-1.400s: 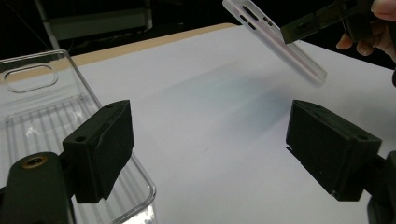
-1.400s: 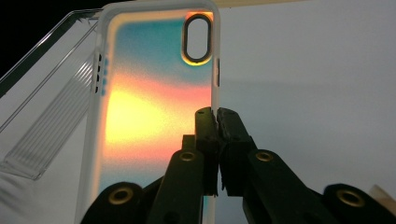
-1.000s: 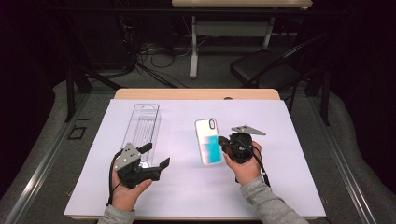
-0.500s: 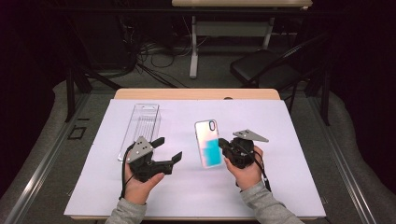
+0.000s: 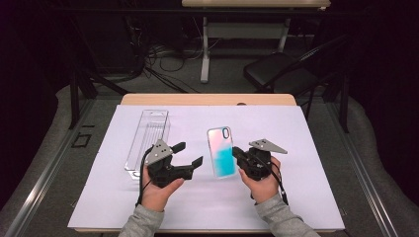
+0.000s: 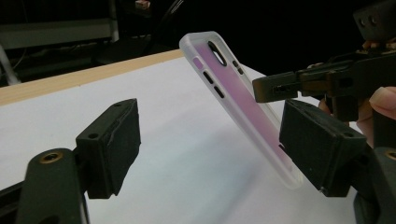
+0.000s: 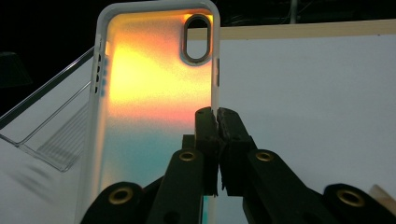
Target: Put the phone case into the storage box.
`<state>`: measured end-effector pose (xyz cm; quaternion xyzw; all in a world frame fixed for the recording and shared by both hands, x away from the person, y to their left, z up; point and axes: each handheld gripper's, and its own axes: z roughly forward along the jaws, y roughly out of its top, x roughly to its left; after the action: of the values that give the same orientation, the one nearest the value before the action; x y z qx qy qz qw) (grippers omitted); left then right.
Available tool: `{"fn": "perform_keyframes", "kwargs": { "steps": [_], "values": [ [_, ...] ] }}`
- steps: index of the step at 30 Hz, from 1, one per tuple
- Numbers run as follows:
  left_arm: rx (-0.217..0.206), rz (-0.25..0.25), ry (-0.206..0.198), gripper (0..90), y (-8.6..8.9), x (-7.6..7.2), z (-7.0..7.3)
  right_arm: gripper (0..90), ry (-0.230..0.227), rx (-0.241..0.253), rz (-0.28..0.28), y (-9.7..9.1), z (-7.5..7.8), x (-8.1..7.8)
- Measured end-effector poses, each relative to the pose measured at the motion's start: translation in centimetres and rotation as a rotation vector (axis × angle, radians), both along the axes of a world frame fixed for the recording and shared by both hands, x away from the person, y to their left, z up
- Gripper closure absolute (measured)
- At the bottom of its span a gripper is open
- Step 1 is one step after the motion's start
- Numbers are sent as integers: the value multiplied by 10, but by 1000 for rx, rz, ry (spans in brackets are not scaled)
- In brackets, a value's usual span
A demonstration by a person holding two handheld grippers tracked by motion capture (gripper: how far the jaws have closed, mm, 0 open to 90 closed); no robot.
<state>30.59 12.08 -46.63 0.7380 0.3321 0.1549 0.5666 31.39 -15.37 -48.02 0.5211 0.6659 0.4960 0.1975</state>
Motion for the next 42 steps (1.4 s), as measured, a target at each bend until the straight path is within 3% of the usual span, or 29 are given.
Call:
{"fn": "perform_keyframes", "kwargs": {
  "steps": [8,13,25,37,42],
  "values": [
    [-18,-7,33,256,-5,5,-2,877,-7,0,-1,-1,-1,-1],
    [-46,-12,69,317,-5,8,-3,877,-10,-2,-5,-1,-1,-1],
    [-101,-40,134,365,-7,13,-3,877,-33,-12,-2,1,0,-5],
    [-72,-40,163,413,-12,14,0,876,-44,-19,0,2,-1,-7],
    [-81,-53,178,424,-15,15,0,875,-51,-17,-1,3,-1,-7]
  ]
}}
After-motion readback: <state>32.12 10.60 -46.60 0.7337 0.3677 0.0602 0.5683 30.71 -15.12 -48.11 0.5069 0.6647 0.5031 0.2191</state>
